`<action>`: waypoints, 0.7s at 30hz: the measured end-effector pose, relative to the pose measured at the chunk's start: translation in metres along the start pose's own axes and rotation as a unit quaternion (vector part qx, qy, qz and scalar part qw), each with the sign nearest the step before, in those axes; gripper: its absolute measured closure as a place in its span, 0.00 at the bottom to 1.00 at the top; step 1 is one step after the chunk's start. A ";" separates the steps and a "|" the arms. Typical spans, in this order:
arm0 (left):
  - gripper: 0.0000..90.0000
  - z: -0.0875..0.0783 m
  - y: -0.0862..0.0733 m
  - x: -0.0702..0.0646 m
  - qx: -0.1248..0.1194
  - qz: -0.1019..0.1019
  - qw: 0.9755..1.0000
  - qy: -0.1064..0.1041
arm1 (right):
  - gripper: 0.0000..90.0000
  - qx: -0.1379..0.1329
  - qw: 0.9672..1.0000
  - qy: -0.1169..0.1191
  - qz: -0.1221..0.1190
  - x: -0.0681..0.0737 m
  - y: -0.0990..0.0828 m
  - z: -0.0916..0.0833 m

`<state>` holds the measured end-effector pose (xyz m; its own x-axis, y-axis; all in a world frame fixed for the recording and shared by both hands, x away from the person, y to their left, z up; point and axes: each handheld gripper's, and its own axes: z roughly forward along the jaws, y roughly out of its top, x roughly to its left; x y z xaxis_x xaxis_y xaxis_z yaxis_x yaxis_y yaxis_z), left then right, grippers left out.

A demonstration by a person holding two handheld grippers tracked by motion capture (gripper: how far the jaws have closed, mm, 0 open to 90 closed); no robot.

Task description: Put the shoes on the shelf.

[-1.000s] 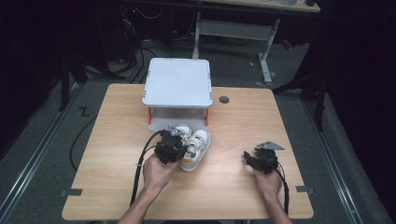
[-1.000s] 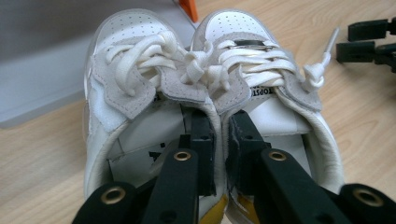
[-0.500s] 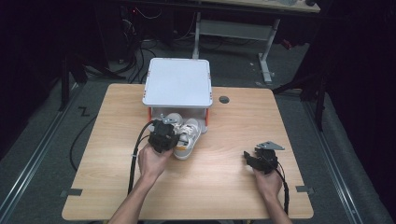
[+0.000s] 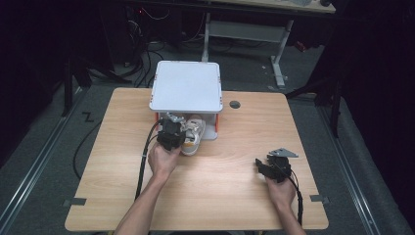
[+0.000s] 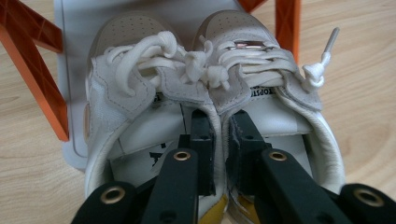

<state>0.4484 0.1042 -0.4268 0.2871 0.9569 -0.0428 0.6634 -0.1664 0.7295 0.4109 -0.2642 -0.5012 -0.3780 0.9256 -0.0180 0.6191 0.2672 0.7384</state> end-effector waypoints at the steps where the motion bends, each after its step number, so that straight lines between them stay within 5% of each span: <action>1: 0.91 0.003 0.000 0.000 0.001 -0.004 1.000 0.003 | 0.52 0.000 1.000 0.000 0.000 0.000 0.000 0.000; 21: 0.88 0.039 0.007 -0.004 -0.004 -0.014 0.999 0.038 | 0.52 0.000 1.000 0.000 0.001 0.000 0.000 0.000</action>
<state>0.4784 0.0898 -0.4484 0.2158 0.9764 -0.0114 0.6652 -0.1385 0.7337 0.4108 -0.2642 -0.5012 -0.3773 0.9259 -0.0168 0.6198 0.2660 0.7383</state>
